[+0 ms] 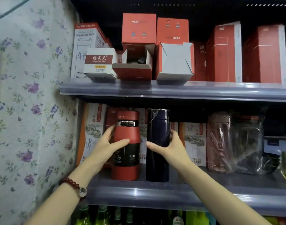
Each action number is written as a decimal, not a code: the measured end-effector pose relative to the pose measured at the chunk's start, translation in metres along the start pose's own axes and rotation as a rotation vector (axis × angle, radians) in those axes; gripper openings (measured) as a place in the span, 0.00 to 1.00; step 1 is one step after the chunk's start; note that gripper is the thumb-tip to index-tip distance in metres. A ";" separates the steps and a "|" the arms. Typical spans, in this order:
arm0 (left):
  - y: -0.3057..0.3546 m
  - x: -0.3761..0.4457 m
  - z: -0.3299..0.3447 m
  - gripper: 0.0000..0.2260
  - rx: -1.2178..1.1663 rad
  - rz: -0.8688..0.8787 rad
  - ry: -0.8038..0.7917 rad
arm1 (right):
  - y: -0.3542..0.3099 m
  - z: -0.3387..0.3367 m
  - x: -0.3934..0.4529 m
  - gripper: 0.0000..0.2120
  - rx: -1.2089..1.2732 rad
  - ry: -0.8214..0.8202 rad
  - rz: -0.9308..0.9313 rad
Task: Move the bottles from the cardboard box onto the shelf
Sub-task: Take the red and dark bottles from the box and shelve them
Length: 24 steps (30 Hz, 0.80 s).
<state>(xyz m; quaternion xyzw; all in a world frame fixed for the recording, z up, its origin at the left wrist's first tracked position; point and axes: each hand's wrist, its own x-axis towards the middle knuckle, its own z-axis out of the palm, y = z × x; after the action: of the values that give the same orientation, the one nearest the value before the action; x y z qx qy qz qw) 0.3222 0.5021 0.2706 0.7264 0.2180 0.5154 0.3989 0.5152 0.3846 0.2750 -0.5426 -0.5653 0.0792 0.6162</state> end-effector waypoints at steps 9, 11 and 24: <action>-0.011 -0.015 0.014 0.38 0.187 -0.076 0.029 | 0.019 -0.001 -0.008 0.38 -0.067 0.026 0.055; -0.010 -0.014 0.027 0.37 0.187 -0.078 0.045 | 0.021 -0.004 -0.007 0.36 -0.081 0.033 0.064; -0.010 0.005 0.085 0.29 0.199 -0.108 0.165 | 0.040 -0.020 0.017 0.42 -0.109 0.016 0.158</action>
<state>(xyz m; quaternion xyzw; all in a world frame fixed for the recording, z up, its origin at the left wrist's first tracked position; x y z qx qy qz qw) 0.4035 0.4818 0.2525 0.7047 0.3389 0.5272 0.3326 0.5573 0.4009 0.2596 -0.6188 -0.5192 0.0925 0.5822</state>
